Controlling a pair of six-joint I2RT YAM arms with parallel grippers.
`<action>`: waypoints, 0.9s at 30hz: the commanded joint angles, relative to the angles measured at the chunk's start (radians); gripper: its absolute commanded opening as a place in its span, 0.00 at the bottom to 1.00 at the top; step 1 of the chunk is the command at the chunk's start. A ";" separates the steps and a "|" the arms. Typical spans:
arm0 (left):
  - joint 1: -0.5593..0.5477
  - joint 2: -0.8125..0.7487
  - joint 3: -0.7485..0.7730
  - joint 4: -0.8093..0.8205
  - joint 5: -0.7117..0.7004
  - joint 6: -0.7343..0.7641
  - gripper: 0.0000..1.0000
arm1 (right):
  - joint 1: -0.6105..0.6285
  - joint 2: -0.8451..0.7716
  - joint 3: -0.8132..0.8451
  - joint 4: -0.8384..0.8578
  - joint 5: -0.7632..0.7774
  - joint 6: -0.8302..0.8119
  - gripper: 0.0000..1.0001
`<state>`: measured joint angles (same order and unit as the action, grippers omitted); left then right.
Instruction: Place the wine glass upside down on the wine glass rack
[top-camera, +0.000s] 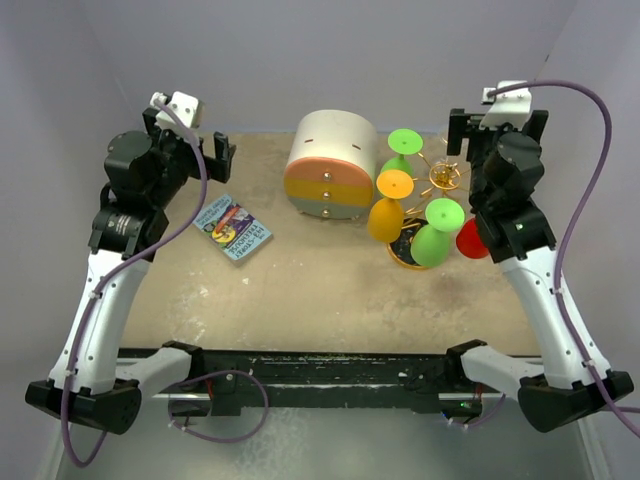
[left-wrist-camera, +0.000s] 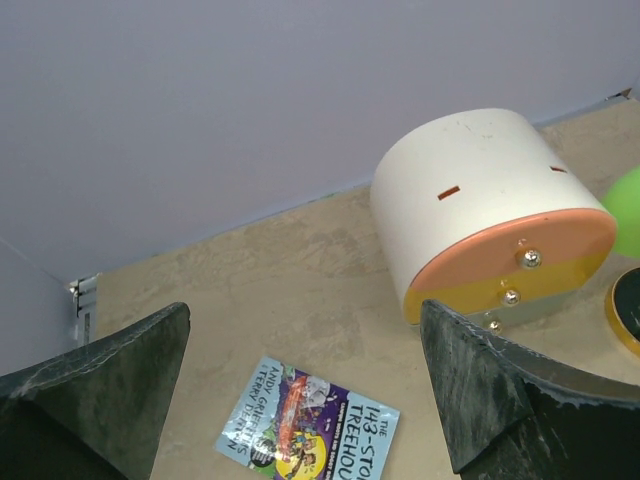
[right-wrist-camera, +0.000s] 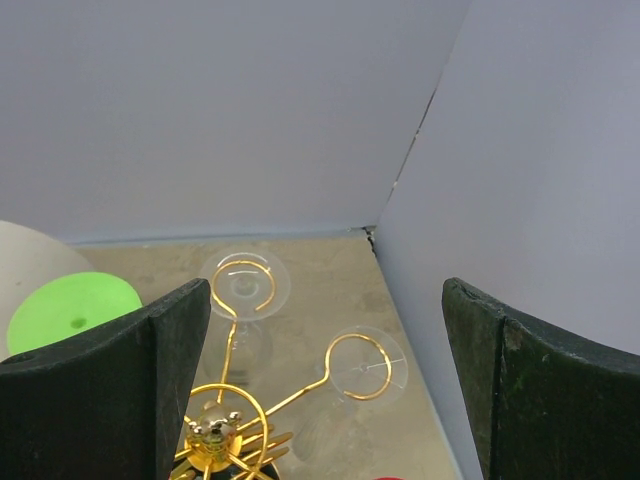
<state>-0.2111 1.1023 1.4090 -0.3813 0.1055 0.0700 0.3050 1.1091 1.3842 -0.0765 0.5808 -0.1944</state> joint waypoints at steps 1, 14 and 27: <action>0.013 -0.053 -0.021 0.042 -0.039 -0.030 0.99 | -0.049 -0.080 0.008 0.038 -0.032 -0.011 1.00; 0.037 -0.113 -0.062 0.046 -0.127 0.015 0.99 | -0.200 -0.194 -0.119 0.046 -0.185 0.028 1.00; 0.036 -0.162 -0.125 0.076 -0.137 0.053 0.99 | -0.207 -0.266 -0.151 -0.032 -0.204 -0.040 1.00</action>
<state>-0.1814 0.9684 1.3293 -0.3710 -0.0383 0.0990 0.1036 0.8951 1.2049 -0.1081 0.3748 -0.2028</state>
